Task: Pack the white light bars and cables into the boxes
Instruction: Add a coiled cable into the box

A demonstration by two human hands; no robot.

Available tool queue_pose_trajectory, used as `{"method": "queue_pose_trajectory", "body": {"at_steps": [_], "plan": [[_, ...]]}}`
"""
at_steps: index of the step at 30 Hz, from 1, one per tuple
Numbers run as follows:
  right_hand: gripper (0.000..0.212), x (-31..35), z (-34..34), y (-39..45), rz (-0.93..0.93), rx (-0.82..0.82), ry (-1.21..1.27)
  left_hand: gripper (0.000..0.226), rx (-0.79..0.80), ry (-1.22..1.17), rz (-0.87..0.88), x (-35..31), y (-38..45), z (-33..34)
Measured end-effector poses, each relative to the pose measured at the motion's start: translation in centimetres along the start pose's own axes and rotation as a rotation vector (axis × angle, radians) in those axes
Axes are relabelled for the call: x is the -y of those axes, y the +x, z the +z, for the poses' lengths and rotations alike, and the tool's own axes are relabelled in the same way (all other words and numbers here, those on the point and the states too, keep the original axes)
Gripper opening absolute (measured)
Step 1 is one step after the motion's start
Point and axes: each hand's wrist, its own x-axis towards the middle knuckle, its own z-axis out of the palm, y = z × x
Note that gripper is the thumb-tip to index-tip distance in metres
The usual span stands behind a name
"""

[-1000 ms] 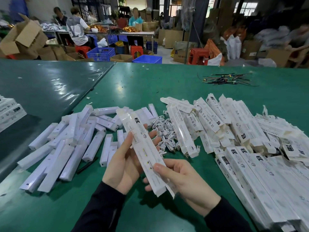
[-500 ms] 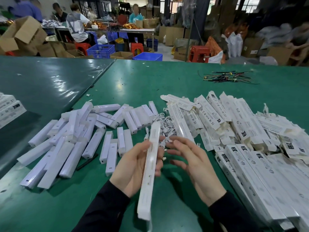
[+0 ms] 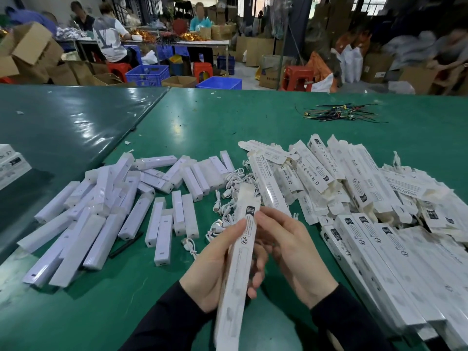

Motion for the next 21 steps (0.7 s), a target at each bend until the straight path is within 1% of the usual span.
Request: {"method": "queue_pose_trajectory", "body": {"at_steps": [1, 3, 5, 6, 7, 10, 11, 14, 18, 21], "plan": [[0.012, 0.0, 0.0, 0.0, -0.011, -0.021, 0.005, 0.05, -0.061, 0.083, 0.038, 0.2, 0.1, 0.1], [0.023, 0.1, 0.0, 0.1, -0.052, -0.08, -0.006, 0.054, -0.201, 0.214, 0.15, 0.6, 0.4, 0.2], [0.039, 0.0, -0.1, 0.2, -0.11, -0.122, -0.049, 0.055, -0.278, 0.257, 0.249, 0.7, 0.5, 0.0], [0.042, -0.1, -0.1, 0.1, -0.136, -0.131, -0.069, 0.055, -0.294, 0.265, 0.284, 0.7, 0.5, -0.1], [0.04, -0.1, 0.0, 0.1, -0.16, -0.132, -0.088, 0.054, -0.294, 0.291, 0.313, 0.7, 0.5, -0.1], [0.022, 0.1, 0.1, 0.0, -0.208, -0.115, -0.135, 0.048, -0.223, 0.395, 0.36, 0.6, 0.3, -0.2], [0.02, 0.1, 0.0, 0.0, -0.213, -0.107, -0.147, 0.047, -0.198, 0.408, 0.362, 0.6, 0.3, -0.3], [0.018, 0.2, -0.2, 0.0, -0.192, -0.076, -0.173, 0.043, -0.147, 0.424, 0.354, 0.4, 0.2, -0.5], [0.014, 0.3, -0.1, 0.0, -0.195, -0.032, -0.218, 0.049, -0.105, 0.447, 0.348, 0.1, -0.1, -0.8], [0.017, 0.3, -0.3, 0.0, -0.18, -0.006, -0.251, 0.048, -0.103, 0.458, 0.337, 0.1, -0.1, -1.0]]}}
